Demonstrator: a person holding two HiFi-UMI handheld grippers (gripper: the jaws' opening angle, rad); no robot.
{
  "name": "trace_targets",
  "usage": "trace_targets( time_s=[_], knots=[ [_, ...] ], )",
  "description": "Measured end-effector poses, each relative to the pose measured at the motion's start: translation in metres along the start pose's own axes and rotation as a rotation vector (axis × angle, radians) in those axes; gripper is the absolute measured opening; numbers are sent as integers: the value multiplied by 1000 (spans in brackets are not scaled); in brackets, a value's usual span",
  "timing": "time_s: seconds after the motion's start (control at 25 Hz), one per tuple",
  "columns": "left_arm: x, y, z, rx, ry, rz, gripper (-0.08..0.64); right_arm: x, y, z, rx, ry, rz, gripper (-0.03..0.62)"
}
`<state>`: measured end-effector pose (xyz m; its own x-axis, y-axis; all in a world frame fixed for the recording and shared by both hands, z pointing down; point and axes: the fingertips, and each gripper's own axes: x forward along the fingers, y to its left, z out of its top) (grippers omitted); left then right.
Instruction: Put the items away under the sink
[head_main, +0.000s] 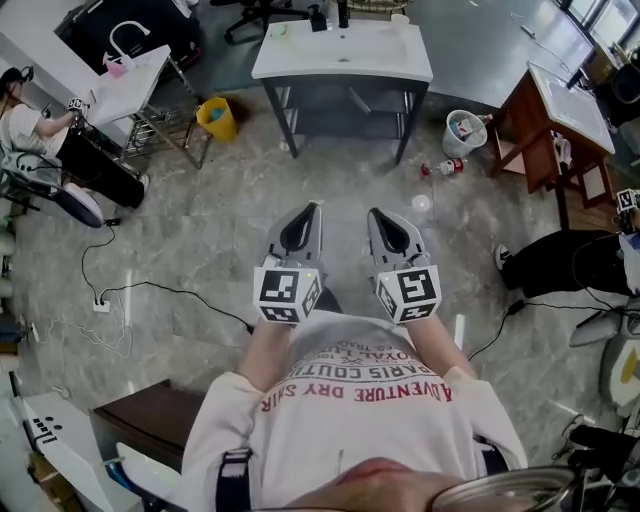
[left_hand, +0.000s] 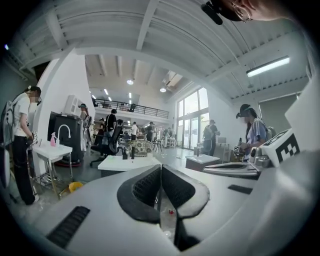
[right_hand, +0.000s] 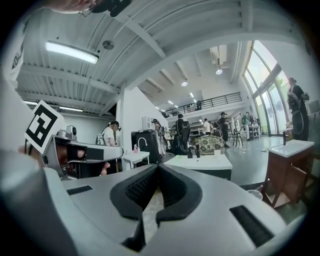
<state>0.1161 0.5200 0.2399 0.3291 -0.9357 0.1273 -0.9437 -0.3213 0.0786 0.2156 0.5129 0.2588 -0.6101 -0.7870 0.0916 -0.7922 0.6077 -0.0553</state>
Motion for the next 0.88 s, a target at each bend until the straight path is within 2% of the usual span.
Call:
trace_targets(
  time_s=[0.36,0.56,0.88],
  knots=[
    [59,57,-1,-2,22,-17,26,83,-18,-7,50,38,-7,17],
    [106,129,15,-42,20,3,27,160,-19,1,36,65,2,17],
    [200,243,47,-49,9,-40,26,296,-32,16,-1,104,-21,17]
  ],
)
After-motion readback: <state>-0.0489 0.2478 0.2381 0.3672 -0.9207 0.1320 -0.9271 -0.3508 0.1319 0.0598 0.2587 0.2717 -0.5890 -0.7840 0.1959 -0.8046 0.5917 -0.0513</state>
